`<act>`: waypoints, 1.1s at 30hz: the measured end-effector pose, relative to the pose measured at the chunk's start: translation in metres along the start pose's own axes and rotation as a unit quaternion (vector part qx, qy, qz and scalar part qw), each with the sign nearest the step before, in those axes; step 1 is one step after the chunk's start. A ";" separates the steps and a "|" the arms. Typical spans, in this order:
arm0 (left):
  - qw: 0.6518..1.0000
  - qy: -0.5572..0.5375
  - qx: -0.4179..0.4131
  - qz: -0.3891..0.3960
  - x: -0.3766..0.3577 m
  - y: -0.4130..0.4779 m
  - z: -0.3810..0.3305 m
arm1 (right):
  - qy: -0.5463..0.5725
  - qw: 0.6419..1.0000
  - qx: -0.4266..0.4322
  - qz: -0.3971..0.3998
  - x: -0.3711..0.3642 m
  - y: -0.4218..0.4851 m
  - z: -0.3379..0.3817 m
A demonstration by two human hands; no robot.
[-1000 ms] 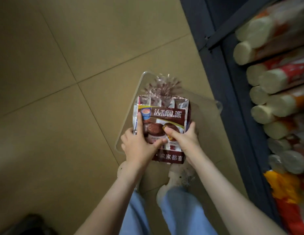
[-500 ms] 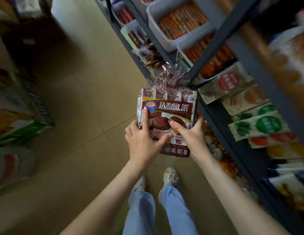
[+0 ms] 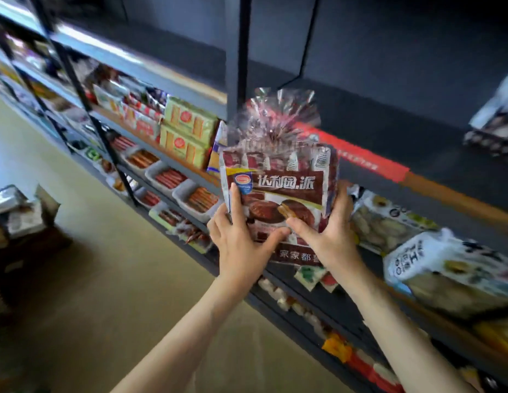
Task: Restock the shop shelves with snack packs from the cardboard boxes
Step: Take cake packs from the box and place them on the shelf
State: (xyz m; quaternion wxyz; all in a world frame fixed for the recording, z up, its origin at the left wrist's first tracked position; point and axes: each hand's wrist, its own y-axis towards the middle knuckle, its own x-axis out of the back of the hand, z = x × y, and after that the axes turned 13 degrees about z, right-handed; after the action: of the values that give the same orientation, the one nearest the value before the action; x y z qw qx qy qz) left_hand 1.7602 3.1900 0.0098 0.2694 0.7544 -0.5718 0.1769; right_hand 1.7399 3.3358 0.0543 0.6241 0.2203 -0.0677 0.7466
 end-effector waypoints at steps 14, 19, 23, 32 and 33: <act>0.996 0.009 -0.077 0.052 -0.046 0.030 -0.191 | 0.044 0.996 0.007 -0.071 0.197 0.005 0.043; 0.975 0.072 -0.167 0.128 -0.051 0.050 -0.209 | 0.069 0.994 -0.024 -0.083 0.248 0.025 0.039; 0.962 0.113 -0.198 0.152 -0.070 0.086 -0.231 | 0.076 0.991 -0.042 -0.098 0.275 0.039 0.023; 0.935 0.015 -0.276 0.222 -0.132 0.147 -0.271 | 0.042 0.980 -0.039 -0.191 0.318 0.052 -0.002; 0.925 -0.004 -0.283 0.255 -0.141 0.150 -0.270 | 0.018 0.981 -0.032 -0.192 0.320 0.052 -0.006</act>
State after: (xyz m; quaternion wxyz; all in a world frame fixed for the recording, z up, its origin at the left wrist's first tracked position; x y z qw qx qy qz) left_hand 1.5880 3.4324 0.1733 0.4153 0.4764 -0.7720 0.0676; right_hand 1.6491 3.6157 0.1903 0.7640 0.1952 -0.0368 0.6139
